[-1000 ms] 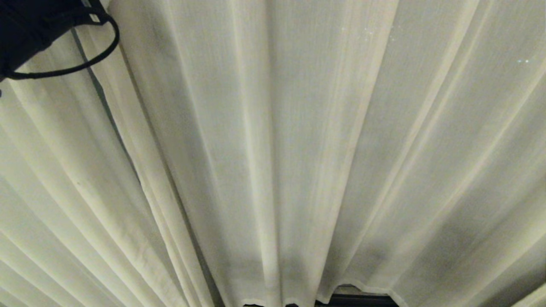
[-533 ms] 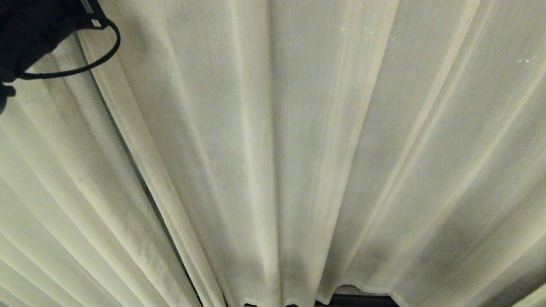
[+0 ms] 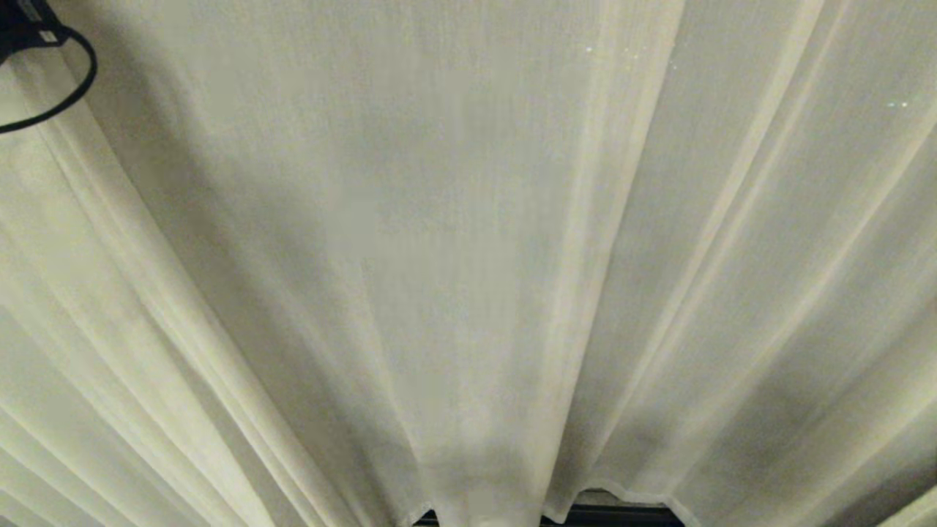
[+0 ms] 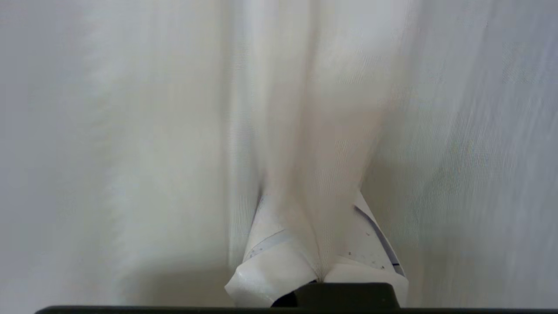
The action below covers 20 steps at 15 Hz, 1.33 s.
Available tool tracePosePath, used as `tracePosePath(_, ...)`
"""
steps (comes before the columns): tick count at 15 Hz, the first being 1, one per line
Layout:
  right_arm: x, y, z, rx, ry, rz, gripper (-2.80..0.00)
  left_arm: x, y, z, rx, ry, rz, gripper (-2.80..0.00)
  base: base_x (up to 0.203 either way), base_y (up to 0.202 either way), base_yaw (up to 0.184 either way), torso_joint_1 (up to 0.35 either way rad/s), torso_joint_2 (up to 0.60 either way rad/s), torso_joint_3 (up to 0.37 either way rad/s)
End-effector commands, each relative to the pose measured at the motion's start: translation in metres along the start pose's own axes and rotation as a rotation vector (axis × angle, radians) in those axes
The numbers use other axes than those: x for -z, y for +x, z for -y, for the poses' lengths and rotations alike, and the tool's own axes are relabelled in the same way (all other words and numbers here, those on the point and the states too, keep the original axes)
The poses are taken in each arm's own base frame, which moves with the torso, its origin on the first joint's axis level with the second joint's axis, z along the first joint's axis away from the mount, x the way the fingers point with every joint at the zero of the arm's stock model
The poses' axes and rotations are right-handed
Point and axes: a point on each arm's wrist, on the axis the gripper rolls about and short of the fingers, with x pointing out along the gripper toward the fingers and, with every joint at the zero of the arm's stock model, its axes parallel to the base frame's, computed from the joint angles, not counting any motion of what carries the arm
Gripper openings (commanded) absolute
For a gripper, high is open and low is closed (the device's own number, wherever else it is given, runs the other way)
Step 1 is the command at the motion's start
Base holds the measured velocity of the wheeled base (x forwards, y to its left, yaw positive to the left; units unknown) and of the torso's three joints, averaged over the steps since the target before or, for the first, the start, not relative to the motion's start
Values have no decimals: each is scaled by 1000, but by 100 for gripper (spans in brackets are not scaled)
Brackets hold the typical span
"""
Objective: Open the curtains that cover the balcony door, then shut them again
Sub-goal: Close the outer curtains on both sides
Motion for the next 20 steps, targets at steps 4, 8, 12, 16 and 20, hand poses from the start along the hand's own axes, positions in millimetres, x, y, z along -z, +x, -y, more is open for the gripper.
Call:
tracePosePath(4, 0, 0, 0, -1, -1, -1, -280, 26, -3, -87, -211, 44, -14, -280, 0, 0, 0, 0, 0, 0)
tracePosePath(8, 0, 0, 0, -1, -1, -1, -280, 40, -14, -142, -327, 63, 0, -280, 0, 0, 0, 0, 0, 0)
tracePosePath(12, 0, 0, 0, -1, -1, -1, -280, 44, -24, -170, -376, 87, 1, -280, 0, 0, 0, 0, 0, 0)
tracePosePath(16, 0, 0, 0, -1, -1, 0, -280, 34, -27, -170, -377, 98, 17, -280, 0, 0, 0, 0, 0, 0)
tracePosePath(20, 0, 0, 0, -1, -1, -1, -280, 12, -25, -144, -307, 89, 54, -280, 0, 0, 0, 0, 0, 0)
